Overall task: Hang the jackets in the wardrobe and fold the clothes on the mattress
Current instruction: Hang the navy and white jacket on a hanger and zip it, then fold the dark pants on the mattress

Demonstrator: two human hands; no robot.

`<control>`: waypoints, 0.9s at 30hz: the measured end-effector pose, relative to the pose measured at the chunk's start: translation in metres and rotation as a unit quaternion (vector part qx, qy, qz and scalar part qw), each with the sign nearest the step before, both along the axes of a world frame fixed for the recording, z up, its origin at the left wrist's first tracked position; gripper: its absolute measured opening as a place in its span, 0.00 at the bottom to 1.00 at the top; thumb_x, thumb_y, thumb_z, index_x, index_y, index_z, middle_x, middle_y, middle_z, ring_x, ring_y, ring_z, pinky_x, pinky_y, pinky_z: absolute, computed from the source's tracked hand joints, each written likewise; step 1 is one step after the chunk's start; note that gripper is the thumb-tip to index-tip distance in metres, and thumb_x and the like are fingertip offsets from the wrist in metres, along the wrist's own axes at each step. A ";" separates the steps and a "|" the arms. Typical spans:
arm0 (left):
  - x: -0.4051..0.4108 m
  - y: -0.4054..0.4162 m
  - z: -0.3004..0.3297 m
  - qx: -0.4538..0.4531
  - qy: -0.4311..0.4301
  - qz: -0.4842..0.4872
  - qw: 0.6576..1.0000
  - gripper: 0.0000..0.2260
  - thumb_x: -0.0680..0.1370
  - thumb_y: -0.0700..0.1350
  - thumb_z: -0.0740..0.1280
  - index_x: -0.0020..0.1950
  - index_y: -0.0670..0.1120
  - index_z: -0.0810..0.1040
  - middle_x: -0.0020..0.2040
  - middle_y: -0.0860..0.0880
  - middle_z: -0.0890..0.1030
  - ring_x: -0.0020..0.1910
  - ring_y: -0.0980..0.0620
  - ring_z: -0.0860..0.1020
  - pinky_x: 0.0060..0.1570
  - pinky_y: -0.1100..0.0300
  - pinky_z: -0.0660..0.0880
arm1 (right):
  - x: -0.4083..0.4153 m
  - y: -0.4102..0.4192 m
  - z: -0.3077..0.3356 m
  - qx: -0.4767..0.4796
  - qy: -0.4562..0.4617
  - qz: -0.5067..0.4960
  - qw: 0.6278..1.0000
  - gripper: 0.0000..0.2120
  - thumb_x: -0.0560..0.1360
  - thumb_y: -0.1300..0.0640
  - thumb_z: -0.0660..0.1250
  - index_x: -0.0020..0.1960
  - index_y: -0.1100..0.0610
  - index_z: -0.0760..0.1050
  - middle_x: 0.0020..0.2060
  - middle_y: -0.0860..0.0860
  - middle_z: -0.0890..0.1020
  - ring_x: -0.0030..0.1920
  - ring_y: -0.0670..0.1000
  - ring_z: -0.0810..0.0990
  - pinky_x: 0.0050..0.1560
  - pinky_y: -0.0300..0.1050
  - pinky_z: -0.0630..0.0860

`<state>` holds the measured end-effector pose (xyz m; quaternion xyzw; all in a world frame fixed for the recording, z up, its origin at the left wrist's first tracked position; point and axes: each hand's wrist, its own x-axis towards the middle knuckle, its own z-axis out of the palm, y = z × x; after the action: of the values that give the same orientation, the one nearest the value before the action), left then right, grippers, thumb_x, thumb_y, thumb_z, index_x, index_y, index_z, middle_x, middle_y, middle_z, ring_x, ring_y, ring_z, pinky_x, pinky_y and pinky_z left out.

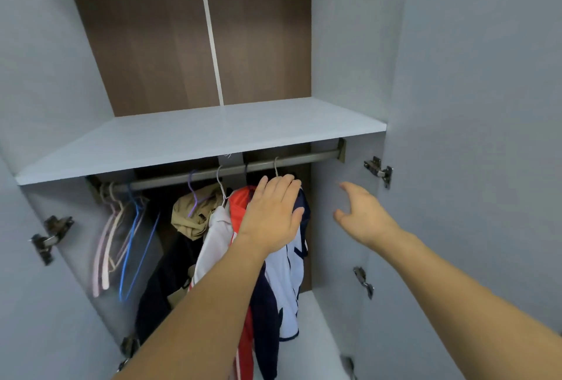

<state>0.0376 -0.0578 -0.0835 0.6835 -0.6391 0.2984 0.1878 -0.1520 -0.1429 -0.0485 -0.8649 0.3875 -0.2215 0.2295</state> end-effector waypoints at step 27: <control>-0.499 0.065 -0.005 0.001 -0.029 -0.424 0.905 0.24 0.80 0.51 0.57 0.74 0.42 0.67 0.70 0.42 0.70 0.70 0.42 0.67 0.76 0.42 0.55 | -0.524 0.236 -0.036 -0.064 -0.033 -0.377 0.923 0.27 0.80 0.58 0.63 0.76 0.57 0.60 0.74 0.53 0.64 0.74 0.52 0.63 0.71 0.39 0.55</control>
<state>-0.4618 0.0076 -0.0890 0.3395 -0.8740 0.2101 0.2769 -0.6756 0.0929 -0.0845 -0.6600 0.6622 -0.3444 0.0856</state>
